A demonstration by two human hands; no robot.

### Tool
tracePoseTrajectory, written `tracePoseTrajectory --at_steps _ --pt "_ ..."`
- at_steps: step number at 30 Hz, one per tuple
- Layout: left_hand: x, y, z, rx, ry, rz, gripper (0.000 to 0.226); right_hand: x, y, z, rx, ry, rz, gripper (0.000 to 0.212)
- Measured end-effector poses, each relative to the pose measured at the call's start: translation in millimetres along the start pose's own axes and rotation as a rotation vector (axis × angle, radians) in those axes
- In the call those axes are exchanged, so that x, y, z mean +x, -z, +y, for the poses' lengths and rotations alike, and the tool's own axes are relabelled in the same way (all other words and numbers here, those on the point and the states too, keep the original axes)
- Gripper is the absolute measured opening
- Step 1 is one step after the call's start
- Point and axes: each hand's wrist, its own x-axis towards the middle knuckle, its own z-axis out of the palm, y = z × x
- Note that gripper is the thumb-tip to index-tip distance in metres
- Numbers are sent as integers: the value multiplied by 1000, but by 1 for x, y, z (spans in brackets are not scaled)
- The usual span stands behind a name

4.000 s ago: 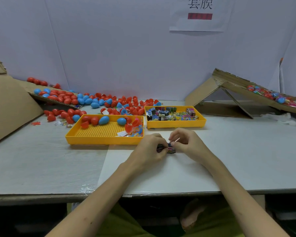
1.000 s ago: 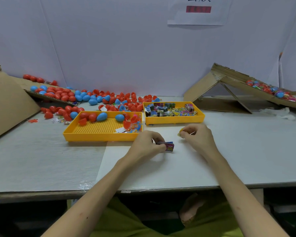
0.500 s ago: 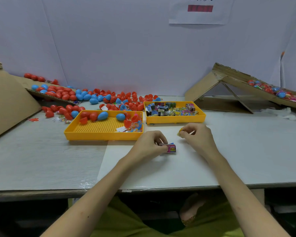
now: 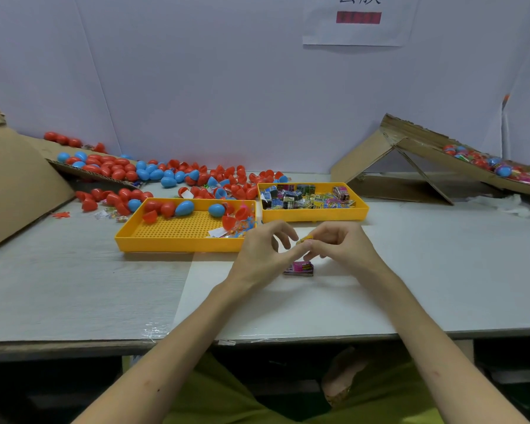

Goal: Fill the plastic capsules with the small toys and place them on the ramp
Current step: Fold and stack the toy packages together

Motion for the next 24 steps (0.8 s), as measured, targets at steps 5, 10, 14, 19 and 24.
tracePoseTrajectory --at_steps 5,10,14,19,24 --pt "4 1 -2 -28 -23 -15 11 1 2 2 -33 19 48 5" --pt "5 -1 -3 -38 9 -31 11 1 0 0 -7 31 28 5" --pt "4 -2 -1 -181 73 -82 6 -1 -1 -2 21 65 26 5" --pt "4 -1 0 -193 72 -130 18 -3 -2 -1 40 85 -37 1" --pt "7 3 -1 -345 136 -108 14 -2 -1 -6 54 113 51 13"
